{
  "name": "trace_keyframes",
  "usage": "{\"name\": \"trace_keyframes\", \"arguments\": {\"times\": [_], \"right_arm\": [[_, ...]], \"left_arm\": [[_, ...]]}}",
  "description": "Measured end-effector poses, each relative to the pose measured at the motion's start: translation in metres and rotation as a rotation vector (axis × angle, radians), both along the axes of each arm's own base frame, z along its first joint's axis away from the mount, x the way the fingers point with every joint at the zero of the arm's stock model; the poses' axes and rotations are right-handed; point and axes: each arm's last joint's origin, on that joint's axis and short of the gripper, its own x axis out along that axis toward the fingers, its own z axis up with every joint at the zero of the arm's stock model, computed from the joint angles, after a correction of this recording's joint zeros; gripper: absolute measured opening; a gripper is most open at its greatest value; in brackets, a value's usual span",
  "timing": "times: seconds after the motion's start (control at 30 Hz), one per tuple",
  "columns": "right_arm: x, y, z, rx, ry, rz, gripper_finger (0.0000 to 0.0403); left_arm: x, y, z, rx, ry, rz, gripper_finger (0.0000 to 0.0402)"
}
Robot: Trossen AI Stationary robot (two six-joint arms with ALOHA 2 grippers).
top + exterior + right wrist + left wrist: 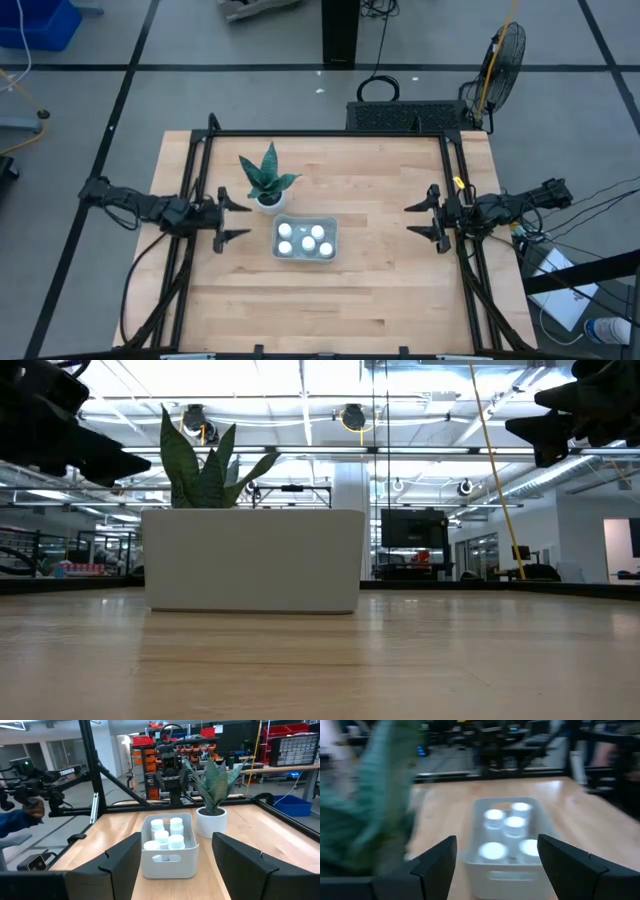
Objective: Pick and place pill bottles into a basket
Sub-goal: Return to Home Position
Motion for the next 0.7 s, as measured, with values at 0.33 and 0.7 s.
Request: {"name": "trace_keyframes", "arguments": {"times": [0.33, 0.7], "right_arm": [[0.0, 0.0, -0.001, -0.008, 0.005, -0.006, 0.0235], [0.0, 0.0, -0.008, -0.015, 0.076, -0.012, 0.0235]], "left_arm": [[0.003, 0.025, 0.003, 0.012, -0.038, 0.253, 0.0285], [0.004, 0.03, 0.003, -0.026, -0.034, 0.031, 0.0285]]}}
